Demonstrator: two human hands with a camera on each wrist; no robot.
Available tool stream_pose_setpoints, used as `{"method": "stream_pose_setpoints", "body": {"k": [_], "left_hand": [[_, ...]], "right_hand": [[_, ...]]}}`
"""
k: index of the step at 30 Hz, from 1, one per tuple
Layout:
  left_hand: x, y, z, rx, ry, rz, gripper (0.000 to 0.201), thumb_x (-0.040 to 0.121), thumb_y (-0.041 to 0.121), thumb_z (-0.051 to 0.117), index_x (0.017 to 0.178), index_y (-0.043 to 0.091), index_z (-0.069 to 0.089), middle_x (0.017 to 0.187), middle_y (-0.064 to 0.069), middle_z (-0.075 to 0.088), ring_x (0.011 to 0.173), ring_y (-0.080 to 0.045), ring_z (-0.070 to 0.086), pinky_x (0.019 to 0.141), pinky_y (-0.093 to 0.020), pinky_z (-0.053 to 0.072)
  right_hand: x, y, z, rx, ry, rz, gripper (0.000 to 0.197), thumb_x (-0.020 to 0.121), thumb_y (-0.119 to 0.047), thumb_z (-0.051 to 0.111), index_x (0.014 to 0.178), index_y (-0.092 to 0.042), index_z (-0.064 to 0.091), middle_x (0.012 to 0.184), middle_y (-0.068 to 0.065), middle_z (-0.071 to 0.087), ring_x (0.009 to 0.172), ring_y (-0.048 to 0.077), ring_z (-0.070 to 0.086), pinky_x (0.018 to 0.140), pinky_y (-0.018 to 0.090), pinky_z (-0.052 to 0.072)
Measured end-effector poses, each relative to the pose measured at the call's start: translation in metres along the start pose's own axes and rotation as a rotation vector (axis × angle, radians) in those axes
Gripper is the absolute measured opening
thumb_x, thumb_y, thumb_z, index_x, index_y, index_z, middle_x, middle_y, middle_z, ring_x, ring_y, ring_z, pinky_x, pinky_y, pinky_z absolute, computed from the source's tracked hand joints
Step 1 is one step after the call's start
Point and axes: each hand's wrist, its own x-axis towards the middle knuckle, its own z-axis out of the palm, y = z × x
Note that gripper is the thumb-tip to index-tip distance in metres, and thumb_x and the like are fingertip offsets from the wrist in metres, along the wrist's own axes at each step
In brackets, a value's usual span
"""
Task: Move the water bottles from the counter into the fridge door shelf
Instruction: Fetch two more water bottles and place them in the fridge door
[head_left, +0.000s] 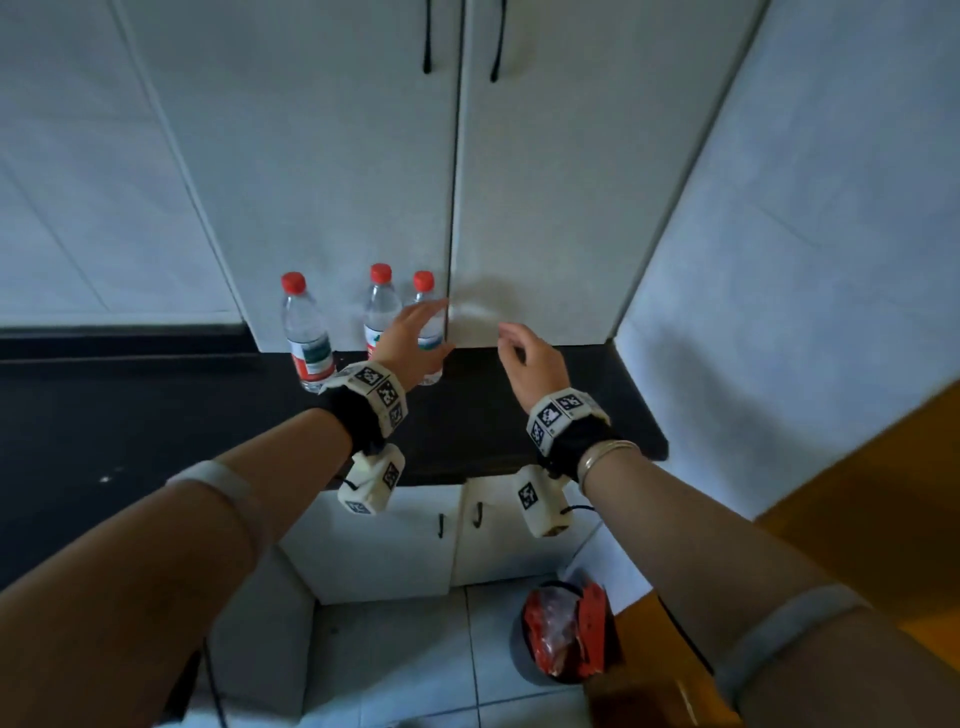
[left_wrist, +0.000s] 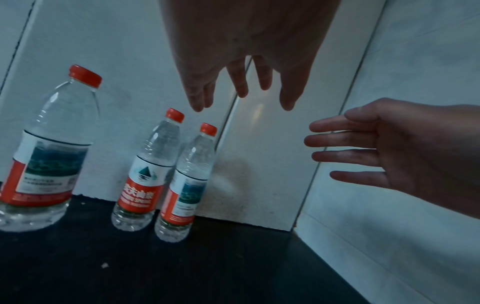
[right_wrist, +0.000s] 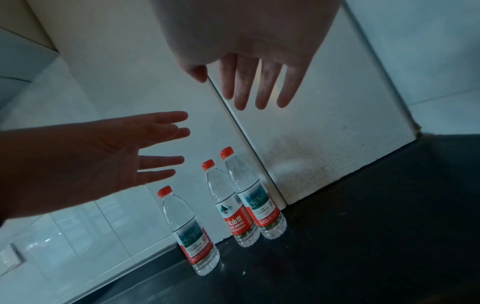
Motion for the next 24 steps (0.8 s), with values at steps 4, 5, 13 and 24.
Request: {"method": "stream_pose_setpoints", "body": {"k": [4, 5, 13, 24], "left_hand": [[0.034, -0.037, -0.021, 0.058, 0.011, -0.030, 0.066, 0.083, 0.017, 0.065, 0.141, 0.018, 0.033, 0.149, -0.009, 0.034, 0.137, -0.025, 0.033, 0.111, -0.035, 0.028], [0.042, -0.045, -0.025, 0.053, 0.015, -0.045, 0.067, 0.083, 0.017, 0.065, 0.142, 0.018, 0.032, 0.150, -0.009, 0.032, 0.137, -0.025, 0.032, 0.111, -0.035, 0.028], [0.099, -0.094, -0.027, 0.059, 0.079, -0.156, 0.087, 0.076, 0.022, 0.073, 0.145, 0.018, 0.021, 0.153, -0.010, 0.023, 0.140, -0.028, 0.025, 0.115, -0.040, 0.023], [0.153, -0.130, 0.000, -0.100, 0.005, -0.390, 0.075, 0.072, 0.020, 0.075, 0.135, 0.014, 0.033, 0.135, -0.010, 0.049, 0.123, -0.027, 0.049, 0.100, -0.035, 0.040]], "right_hand": [[0.040, -0.008, 0.039, -0.021, -0.034, 0.042, 0.035, 0.095, -0.024, 0.048, 0.127, -0.014, 0.053, 0.131, 0.004, 0.058, 0.121, 0.018, 0.053, 0.101, 0.029, 0.041], [0.049, -0.009, 0.047, -0.026, -0.043, 0.052, 0.036, 0.094, -0.025, 0.048, 0.128, -0.014, 0.051, 0.133, 0.003, 0.057, 0.122, 0.019, 0.053, 0.102, 0.031, 0.041], [0.115, -0.006, 0.091, -0.116, -0.118, 0.083, 0.051, 0.088, -0.026, 0.060, 0.134, -0.012, 0.042, 0.139, 0.007, 0.049, 0.127, 0.023, 0.047, 0.104, 0.034, 0.038], [0.180, 0.027, 0.143, -0.049, -0.253, 0.205, 0.046, 0.070, -0.038, 0.076, 0.108, -0.024, 0.054, 0.094, -0.006, 0.066, 0.087, 0.015, 0.064, 0.080, 0.032, 0.051]]}}
